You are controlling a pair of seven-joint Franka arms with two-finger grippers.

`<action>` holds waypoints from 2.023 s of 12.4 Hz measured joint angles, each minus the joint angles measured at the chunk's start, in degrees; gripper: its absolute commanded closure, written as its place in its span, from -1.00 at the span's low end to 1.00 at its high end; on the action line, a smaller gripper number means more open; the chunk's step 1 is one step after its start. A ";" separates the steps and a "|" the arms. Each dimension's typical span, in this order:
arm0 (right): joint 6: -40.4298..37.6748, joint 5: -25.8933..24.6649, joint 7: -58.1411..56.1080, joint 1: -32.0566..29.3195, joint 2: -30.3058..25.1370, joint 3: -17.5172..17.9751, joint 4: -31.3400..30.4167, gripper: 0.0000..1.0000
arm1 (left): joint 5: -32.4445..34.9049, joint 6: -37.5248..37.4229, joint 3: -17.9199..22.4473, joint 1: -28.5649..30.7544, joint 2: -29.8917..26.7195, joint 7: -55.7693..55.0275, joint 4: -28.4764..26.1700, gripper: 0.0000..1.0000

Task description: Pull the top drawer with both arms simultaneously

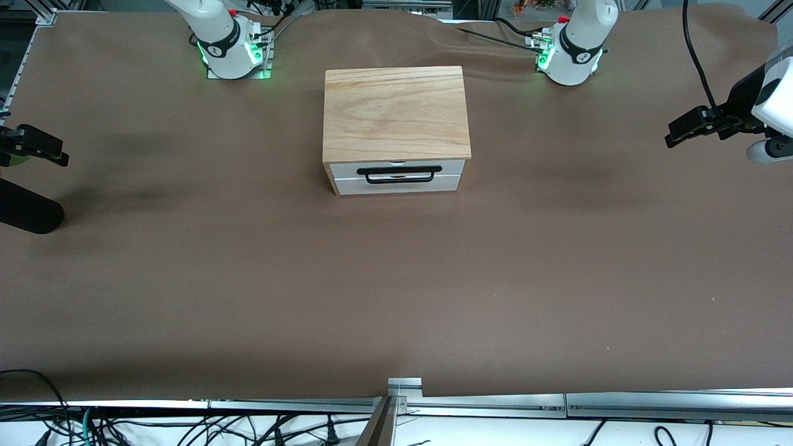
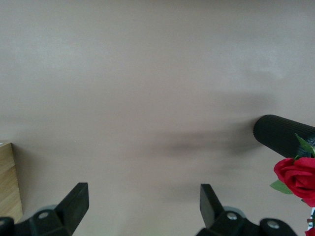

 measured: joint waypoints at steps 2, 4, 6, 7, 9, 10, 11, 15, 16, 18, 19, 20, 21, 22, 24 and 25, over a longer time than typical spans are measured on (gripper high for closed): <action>0.00 0.00 0.00 0.01 0.04 0.00 0.00 -1.00 | 0.00 0.00 0.00 0.00 0.01 0.00 0.00 -1.00; 0.00 0.00 0.00 0.01 0.06 0.00 0.00 -1.00 | 0.00 0.00 0.00 0.00 0.04 0.00 0.00 -1.00; 0.01 0.00 0.00 0.01 0.07 0.00 0.00 -1.00 | 0.00 0.00 0.00 0.00 0.07 0.00 0.00 -1.00; 0.01 0.00 0.00 0.01 0.07 0.00 0.00 -1.00 | 0.00 0.00 0.00 0.00 0.10 0.00 0.00 -1.00; 0.01 0.00 0.00 0.01 0.07 0.00 0.00 -1.00 | -0.01 0.00 -0.04 0.00 0.11 0.00 0.00 -1.00; 0.01 0.00 0.00 0.01 0.07 0.00 0.00 -1.00 | -0.01 0.00 -0.06 0.00 0.11 0.00 0.00 -1.00; 0.01 0.00 0.00 0.01 0.07 0.00 0.00 -1.00 | -0.01 -0.04 -0.07 0.00 0.12 0.00 0.00 -1.00; 0.02 0.00 0.00 0.01 0.07 0.00 0.00 -1.00 | -0.01 -1.23 -0.22 0.00 0.16 0.00 -0.07 -1.00; 0.03 -0.01 0.00 0.01 0.07 0.00 0.00 -1.00 | -0.01 -1.32 -0.43 -0.05 0.19 0.00 -0.10 -1.00; 0.03 -0.01 0.00 0.01 0.07 0.00 0.00 -1.00 | -0.01 -1.47 -0.73 -0.33 0.25 0.00 -0.17 -1.00; 0.03 -0.01 0.00 0.01 0.07 0.00 0.00 -1.00 | -0.01 -1.51 -0.86 -0.38 0.34 0.00 -0.23 -1.00; 0.03 -0.01 0.00 0.01 0.07 -0.01 0.00 -1.00 | -0.01 -1.51 -0.97 -0.39 0.45 0.00 -0.25 -1.00; 0.03 -0.01 0.00 0.00 0.07 -0.01 0.00 -1.00 | -0.01 -1.52 -1.06 -0.39 0.52 0.00 -0.25 -1.00; 0.03 -0.01 0.00 -0.04 0.07 -0.03 0.00 -1.00 | -0.01 -1.61 -1.15 -0.39 0.53 0.00 -0.25 -1.00; 0.03 -0.01 0.00 -0.07 0.07 -0.07 0.00 -1.00 | -0.01 -2.26 -1.48 -0.43 0.53 0.00 -0.25 -1.00; 0.03 -0.01 0.00 -0.08 0.07 -0.08 0.00 -1.00 | -0.01 -2.40 -1.58 -0.44 0.53 0.00 -0.25 -1.00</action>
